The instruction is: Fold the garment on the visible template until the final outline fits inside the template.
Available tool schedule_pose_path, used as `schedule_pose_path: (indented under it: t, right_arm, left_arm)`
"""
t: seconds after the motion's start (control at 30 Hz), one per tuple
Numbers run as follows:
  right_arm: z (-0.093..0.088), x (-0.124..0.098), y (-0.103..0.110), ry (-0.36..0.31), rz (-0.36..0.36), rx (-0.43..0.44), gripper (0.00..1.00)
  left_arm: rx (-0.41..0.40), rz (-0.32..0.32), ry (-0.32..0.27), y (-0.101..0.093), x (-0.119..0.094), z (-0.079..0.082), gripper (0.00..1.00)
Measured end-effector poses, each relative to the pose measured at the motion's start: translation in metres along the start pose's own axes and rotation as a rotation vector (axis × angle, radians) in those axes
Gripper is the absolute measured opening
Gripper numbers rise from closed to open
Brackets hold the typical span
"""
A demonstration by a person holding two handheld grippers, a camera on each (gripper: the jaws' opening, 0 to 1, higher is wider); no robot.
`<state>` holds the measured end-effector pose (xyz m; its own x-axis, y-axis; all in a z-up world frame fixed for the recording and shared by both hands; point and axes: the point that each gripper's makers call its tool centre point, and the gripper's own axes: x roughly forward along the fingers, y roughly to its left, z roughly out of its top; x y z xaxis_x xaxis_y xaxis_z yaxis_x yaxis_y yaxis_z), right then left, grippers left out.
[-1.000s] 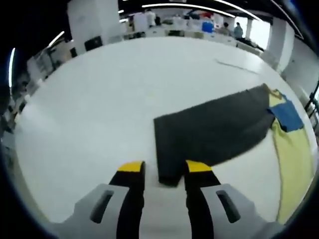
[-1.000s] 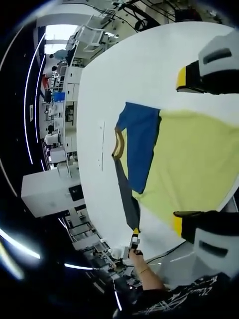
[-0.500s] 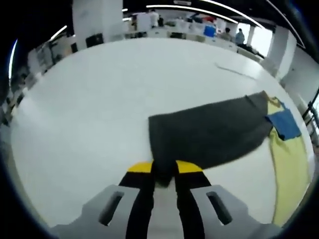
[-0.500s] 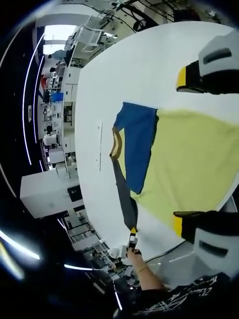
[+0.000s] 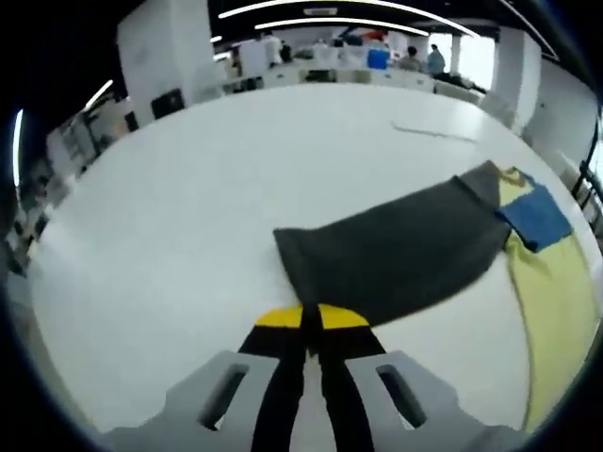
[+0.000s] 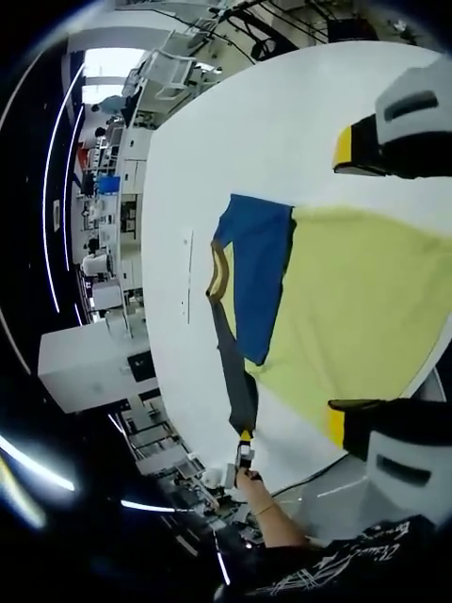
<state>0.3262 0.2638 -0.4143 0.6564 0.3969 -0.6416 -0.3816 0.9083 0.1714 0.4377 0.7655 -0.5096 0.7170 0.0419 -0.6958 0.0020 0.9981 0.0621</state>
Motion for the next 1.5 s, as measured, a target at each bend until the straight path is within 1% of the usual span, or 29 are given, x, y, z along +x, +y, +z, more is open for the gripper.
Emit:
schedule_pose_path:
  t: [0.13, 0.27, 0.57, 0.83, 0.93, 1.0, 1.27, 1.5]
  right_arm:
    - [0.001, 0.0, 0.0, -0.001, 0.006, -0.012, 0.99]
    - [0.002, 0.001, -0.004, 0.002, 0.008, -0.015, 0.99]
    - [0.0, 0.003, 0.0, 0.0, 0.025, -0.029, 0.99]
    - [0.001, 0.003, -0.002, -0.001, 0.024, -0.048, 0.99]
    - [0.001, 0.004, -0.003, 0.001, 0.027, -0.049, 0.99]
    - [0.001, 0.005, -0.002, 0.004, 0.03, -0.052, 0.99]
    - [0.001, 0.007, -0.001, 0.004, 0.042, -0.058, 0.99]
    - [-0.003, 0.009, 0.001, 0.01, 0.044, -0.06, 0.99]
  left_arm:
    - [0.016, -0.019, -0.045, -0.01, -0.005, 0.017, 0.0]
    - [0.038, -0.039, -0.073, -0.023, -0.008, 0.031, 0.0]
    - [0.094, -0.086, -0.148, -0.054, -0.01, 0.066, 0.0]
    - [0.127, -0.134, -0.196, -0.081, -0.015, 0.09, 0.0]
    - [0.13, -0.155, -0.211, -0.091, -0.017, 0.097, 0.0]
    - [0.146, -0.171, -0.22, -0.099, -0.016, 0.102, 0.0]
    - [0.164, -0.22, -0.244, -0.13, -0.017, 0.115, 0.0]
    - [0.179, -0.249, -0.26, -0.15, -0.019, 0.126, 0.0]
